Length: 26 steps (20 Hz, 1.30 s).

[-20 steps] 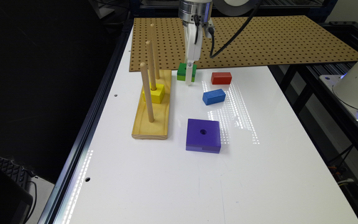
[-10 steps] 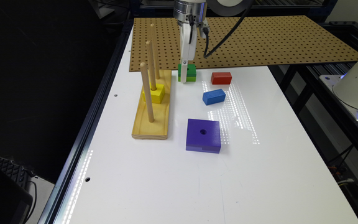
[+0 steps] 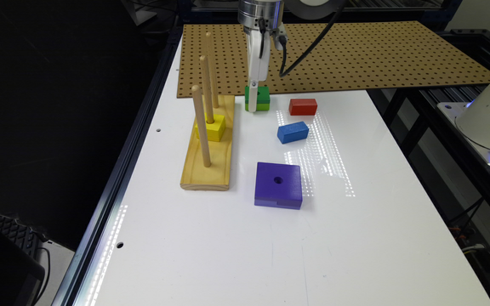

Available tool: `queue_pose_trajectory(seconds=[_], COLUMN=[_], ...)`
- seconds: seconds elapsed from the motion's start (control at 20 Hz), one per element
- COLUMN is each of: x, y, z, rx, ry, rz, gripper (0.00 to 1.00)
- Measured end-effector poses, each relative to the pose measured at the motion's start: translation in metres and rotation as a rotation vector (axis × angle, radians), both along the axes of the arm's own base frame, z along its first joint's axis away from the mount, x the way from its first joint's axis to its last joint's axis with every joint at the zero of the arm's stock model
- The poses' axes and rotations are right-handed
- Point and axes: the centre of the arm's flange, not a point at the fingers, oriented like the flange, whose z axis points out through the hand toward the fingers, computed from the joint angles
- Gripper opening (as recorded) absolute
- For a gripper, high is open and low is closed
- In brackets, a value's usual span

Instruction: Pick up green block.

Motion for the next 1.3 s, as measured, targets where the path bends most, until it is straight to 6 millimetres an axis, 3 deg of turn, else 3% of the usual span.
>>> queue_pose_trajectory(seconds=[0.35, 0.65, 0.9, 1.15, 1.3], x=[0.0, -0.003, -0.018, -0.021, -0.026], y=[0.0, 0.002, 0.006, 0.007, 0.009], z=[0.004, 0.042, 0.052, 0.092, 0.102], rx=[0.0, -0.003, -0.006, -0.016, -0.019], ry=[0.002, 0.023, 0.032, 0.028, 0.029], rz=[0.001, 0.002, 0.0, 0.0, 0.0], gripper=[0.0, 0.0, 0.0, 0.0, 0.0])
